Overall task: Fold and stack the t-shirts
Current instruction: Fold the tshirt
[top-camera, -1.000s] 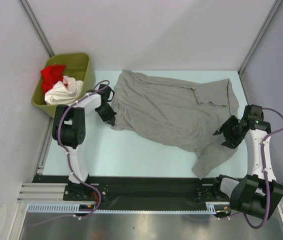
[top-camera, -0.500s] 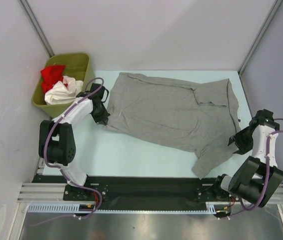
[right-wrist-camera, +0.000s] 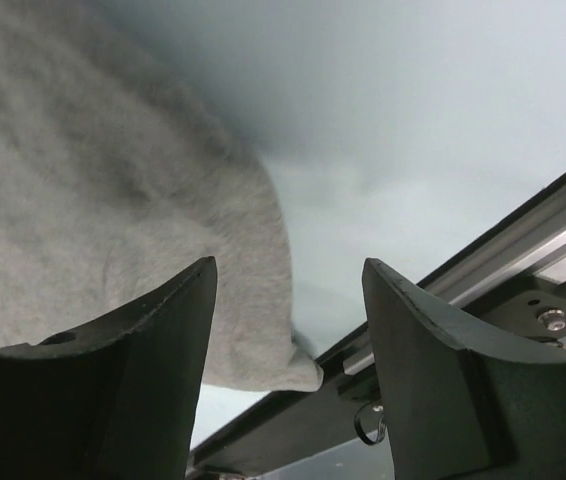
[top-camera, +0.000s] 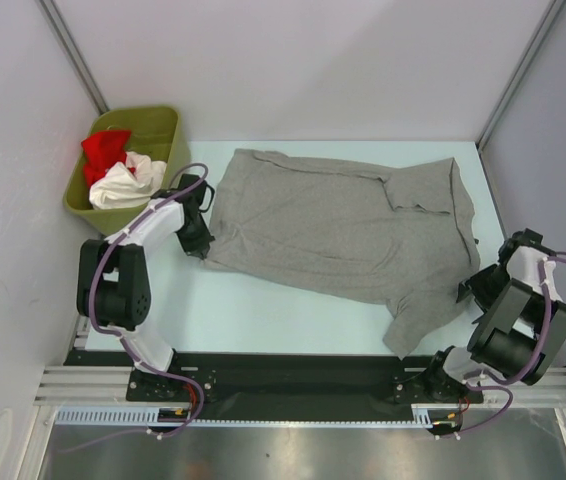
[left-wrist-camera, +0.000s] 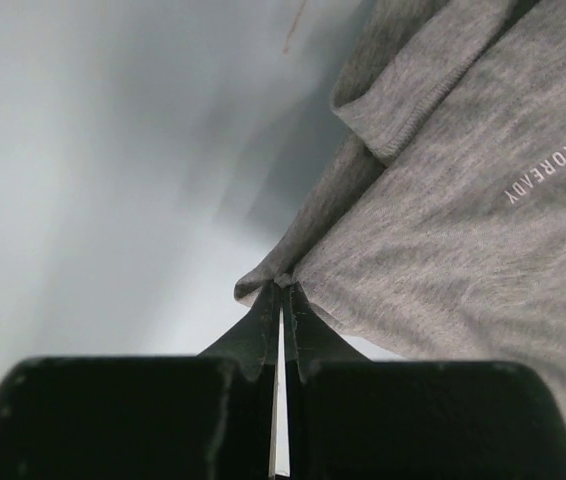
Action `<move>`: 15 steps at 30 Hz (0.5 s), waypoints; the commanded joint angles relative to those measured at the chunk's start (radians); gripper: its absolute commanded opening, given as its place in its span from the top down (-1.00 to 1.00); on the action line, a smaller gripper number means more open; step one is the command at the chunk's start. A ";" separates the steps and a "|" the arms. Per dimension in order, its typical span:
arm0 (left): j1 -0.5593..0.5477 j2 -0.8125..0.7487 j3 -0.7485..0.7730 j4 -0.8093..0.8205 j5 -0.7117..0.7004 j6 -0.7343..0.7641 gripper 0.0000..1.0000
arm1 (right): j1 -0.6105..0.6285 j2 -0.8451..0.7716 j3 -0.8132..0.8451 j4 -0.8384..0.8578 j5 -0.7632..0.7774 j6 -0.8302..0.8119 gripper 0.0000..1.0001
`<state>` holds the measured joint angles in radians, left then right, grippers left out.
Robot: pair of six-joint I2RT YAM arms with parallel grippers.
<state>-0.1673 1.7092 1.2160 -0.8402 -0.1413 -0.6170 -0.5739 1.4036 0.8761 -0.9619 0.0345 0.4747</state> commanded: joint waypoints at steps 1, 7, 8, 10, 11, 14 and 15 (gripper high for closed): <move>0.020 -0.036 -0.016 -0.008 -0.046 0.056 0.99 | -0.037 0.017 -0.009 0.075 0.025 0.005 -0.31; 0.031 -0.007 -0.032 0.006 -0.029 0.077 0.98 | -0.021 0.077 -0.032 0.167 -0.025 -0.004 -0.16; 0.031 -0.002 -0.032 0.009 -0.029 0.077 0.95 | -0.009 0.075 -0.037 0.186 -0.025 -0.002 -0.12; 0.031 0.016 -0.042 0.016 -0.021 0.077 0.86 | 0.009 0.083 -0.040 0.192 -0.025 0.007 -0.11; 0.032 0.021 -0.045 0.015 -0.018 0.076 0.80 | 0.019 0.086 -0.035 0.189 -0.025 0.007 -0.09; 0.041 -0.003 -0.067 0.012 -0.021 0.060 0.54 | 0.019 0.098 -0.029 0.181 -0.025 -0.007 -0.08; 0.045 -0.011 -0.072 0.015 -0.021 0.060 0.51 | 0.017 0.098 -0.029 0.181 -0.022 -0.011 -0.07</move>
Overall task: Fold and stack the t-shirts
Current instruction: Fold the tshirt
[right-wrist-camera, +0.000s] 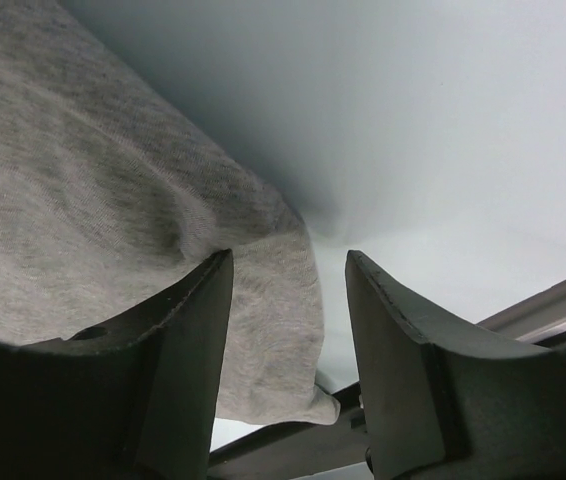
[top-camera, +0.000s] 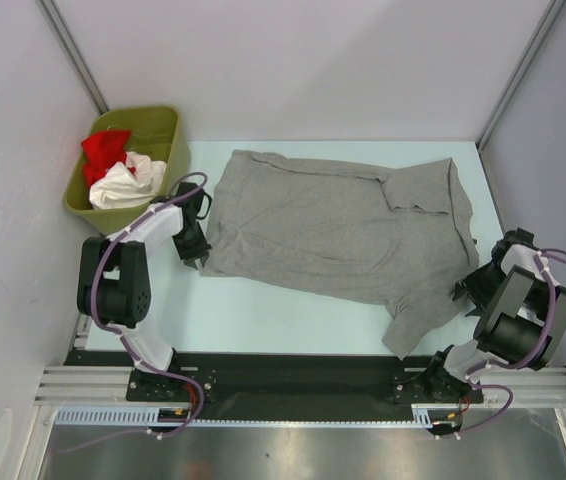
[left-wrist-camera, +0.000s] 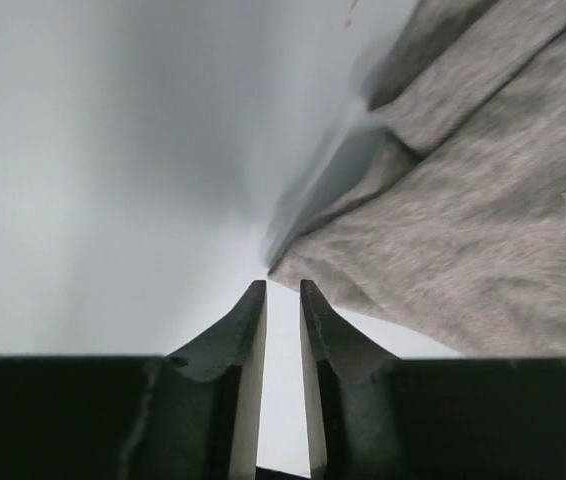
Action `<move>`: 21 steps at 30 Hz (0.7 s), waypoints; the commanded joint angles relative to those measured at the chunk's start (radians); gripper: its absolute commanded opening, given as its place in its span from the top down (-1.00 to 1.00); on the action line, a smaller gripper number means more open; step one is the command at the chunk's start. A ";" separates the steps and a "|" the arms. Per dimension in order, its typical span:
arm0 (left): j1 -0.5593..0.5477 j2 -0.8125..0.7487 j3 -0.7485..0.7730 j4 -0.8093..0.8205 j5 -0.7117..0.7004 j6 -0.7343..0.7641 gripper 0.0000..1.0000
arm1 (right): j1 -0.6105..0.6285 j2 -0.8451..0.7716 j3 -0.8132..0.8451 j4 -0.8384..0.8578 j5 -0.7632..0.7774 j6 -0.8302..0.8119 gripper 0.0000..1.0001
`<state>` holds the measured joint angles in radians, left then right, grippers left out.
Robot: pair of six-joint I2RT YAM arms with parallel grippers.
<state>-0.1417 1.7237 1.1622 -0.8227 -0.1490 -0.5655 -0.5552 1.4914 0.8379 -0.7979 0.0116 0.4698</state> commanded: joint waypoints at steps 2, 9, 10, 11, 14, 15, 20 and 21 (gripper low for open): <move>0.022 -0.042 -0.019 0.002 -0.005 0.009 0.46 | -0.003 0.009 0.006 0.016 -0.001 -0.016 -0.06; 0.025 -0.015 -0.032 0.049 -0.004 0.010 0.28 | -0.003 0.004 0.003 0.016 -0.036 -0.019 -0.05; 0.028 -0.009 -0.033 0.057 0.005 0.012 0.26 | -0.003 0.004 0.003 0.012 -0.039 -0.022 -0.05; 0.030 -0.004 -0.032 0.075 0.018 0.010 0.23 | -0.002 0.004 0.003 0.012 -0.042 -0.023 -0.04; 0.031 0.028 -0.022 0.083 0.026 0.004 0.23 | -0.002 0.000 0.001 0.014 -0.048 -0.026 -0.04; 0.033 0.039 -0.018 0.089 0.025 0.004 0.24 | -0.003 0.000 0.003 0.016 -0.050 -0.026 -0.04; 0.031 0.056 -0.033 0.100 0.040 -0.004 0.39 | -0.009 0.006 0.003 0.016 -0.053 -0.033 -0.03; 0.033 0.054 -0.045 0.106 0.040 -0.002 0.40 | -0.011 0.006 0.003 0.017 -0.055 -0.033 -0.03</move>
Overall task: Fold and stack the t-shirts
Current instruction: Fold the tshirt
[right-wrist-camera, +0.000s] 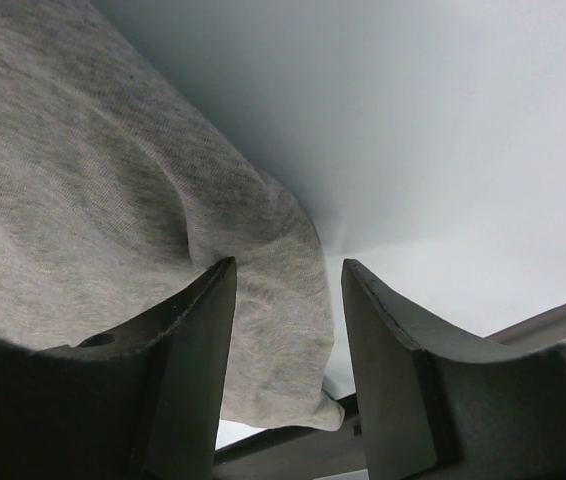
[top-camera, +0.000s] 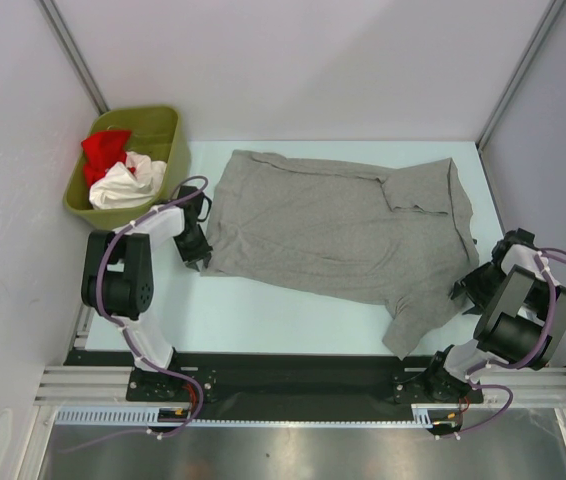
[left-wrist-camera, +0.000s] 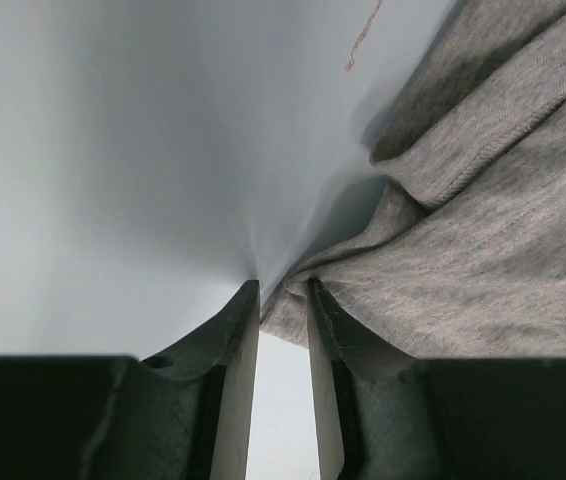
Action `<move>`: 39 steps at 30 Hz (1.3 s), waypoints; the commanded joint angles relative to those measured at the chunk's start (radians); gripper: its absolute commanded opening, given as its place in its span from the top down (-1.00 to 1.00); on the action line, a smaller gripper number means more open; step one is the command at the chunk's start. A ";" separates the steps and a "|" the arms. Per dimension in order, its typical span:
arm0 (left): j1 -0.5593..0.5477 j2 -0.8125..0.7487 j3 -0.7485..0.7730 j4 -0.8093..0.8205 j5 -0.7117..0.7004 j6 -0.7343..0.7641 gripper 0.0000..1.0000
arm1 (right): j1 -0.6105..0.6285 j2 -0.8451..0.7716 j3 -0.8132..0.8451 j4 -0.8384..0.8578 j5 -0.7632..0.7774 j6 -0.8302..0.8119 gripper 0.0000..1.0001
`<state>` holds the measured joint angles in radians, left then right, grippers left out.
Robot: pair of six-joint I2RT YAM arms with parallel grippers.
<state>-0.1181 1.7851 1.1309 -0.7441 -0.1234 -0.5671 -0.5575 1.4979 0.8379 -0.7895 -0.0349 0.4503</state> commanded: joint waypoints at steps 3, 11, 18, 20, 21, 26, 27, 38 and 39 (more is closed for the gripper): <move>0.011 -0.009 -0.016 0.034 0.007 0.003 0.55 | -0.010 0.004 0.001 0.010 -0.010 -0.015 -0.03; 0.011 -0.032 -0.008 0.020 -0.013 0.015 0.86 | -0.009 0.001 0.003 0.009 -0.010 -0.013 0.17; 0.011 -0.032 -0.002 0.018 -0.018 0.021 0.70 | 0.005 0.010 0.003 0.012 -0.010 -0.012 0.18; 0.009 -0.030 0.004 0.020 -0.012 0.019 0.84 | 0.007 0.012 0.003 0.010 -0.008 -0.010 0.20; 0.009 -0.032 0.006 0.022 -0.013 0.016 0.86 | 0.007 0.012 0.001 0.012 -0.010 -0.013 0.20; 0.009 -0.041 0.001 0.023 -0.021 0.016 0.99 | 0.007 0.013 0.003 0.012 -0.011 -0.013 0.22; 0.009 -0.044 0.000 0.025 -0.022 0.016 0.99 | 0.007 0.015 0.003 0.012 -0.011 -0.013 0.23; 0.009 -0.153 0.046 -0.146 -0.088 -0.033 0.99 | 0.019 0.018 0.030 -0.017 0.033 -0.007 1.00; 0.009 -0.164 0.046 -0.156 -0.096 -0.033 1.00 | 0.021 0.016 0.038 -0.031 0.033 -0.005 1.00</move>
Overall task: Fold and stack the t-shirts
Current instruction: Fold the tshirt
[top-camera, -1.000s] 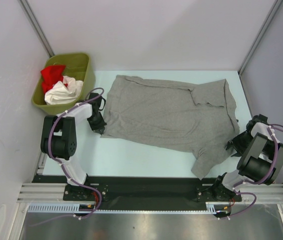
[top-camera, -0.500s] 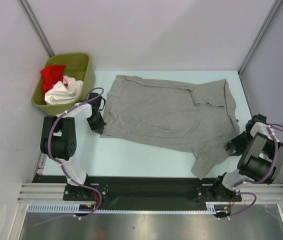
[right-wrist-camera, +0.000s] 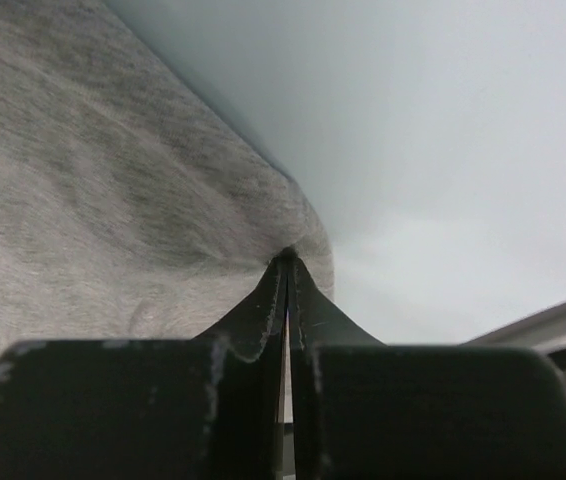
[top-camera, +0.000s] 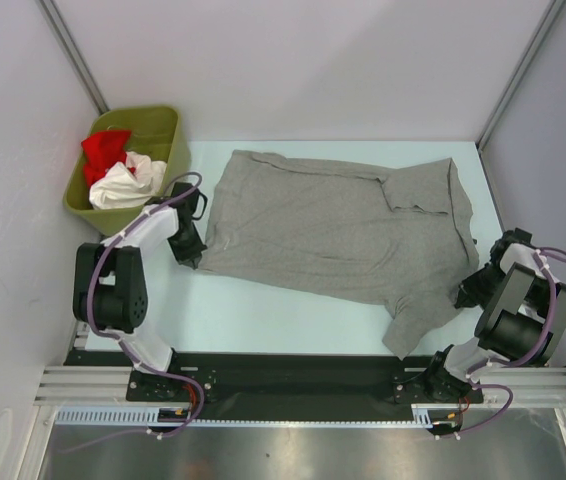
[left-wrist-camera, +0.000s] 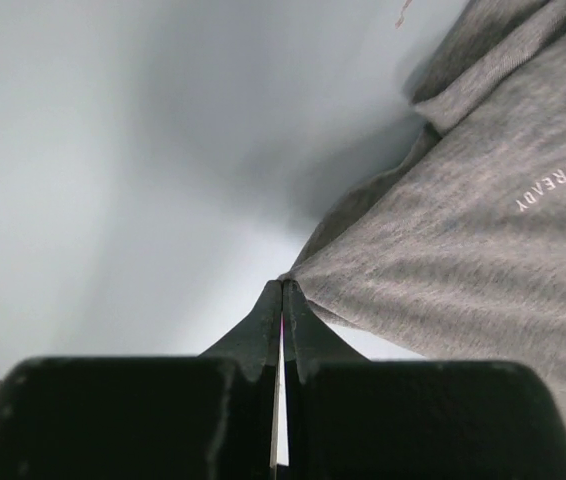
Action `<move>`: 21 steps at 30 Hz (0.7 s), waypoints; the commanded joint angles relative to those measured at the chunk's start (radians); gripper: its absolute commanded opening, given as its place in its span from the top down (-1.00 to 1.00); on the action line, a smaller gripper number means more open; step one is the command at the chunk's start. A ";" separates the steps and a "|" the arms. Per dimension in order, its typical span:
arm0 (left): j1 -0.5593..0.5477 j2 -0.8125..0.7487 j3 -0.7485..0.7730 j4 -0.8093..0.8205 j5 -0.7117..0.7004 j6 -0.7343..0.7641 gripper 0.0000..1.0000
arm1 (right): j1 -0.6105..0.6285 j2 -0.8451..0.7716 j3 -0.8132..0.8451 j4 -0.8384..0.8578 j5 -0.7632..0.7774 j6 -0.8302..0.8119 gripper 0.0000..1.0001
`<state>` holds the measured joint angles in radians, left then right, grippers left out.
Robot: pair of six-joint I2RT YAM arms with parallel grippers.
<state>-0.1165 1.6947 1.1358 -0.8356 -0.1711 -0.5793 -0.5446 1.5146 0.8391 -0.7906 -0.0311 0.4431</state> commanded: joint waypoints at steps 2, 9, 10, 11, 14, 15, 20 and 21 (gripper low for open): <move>0.008 -0.087 0.032 -0.089 -0.057 -0.028 0.99 | 0.009 -0.002 0.070 -0.051 0.083 -0.001 1.00; 0.009 -0.168 -0.039 -0.125 -0.074 -0.074 1.00 | 0.015 -0.013 0.127 -0.151 0.197 0.014 1.00; 0.009 -0.170 -0.042 -0.147 -0.080 -0.092 1.00 | 0.015 -0.017 0.130 -0.160 0.217 0.017 1.00; 0.008 -0.173 -0.059 -0.152 -0.076 -0.097 0.99 | 0.017 -0.019 0.141 -0.179 0.227 0.020 1.00; 0.009 -0.181 -0.109 -0.154 -0.059 -0.123 0.99 | 0.020 -0.021 0.172 -0.219 0.273 0.026 1.00; 0.008 -0.181 -0.122 -0.154 -0.054 -0.138 0.99 | 0.020 -0.019 0.178 -0.226 0.287 0.026 1.00; 0.009 -0.178 -0.241 -0.152 0.053 -0.188 0.99 | 0.023 -0.005 0.186 -0.230 0.286 0.025 1.00; 0.012 -0.181 -0.263 -0.151 0.065 -0.212 0.99 | 0.026 -0.002 0.189 -0.226 0.283 0.025 1.00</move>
<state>-0.1162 1.5429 0.9318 -0.9504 -0.1596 -0.7200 -0.5266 1.5146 0.9916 -0.9890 0.2218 0.4549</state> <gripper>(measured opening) 0.005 0.010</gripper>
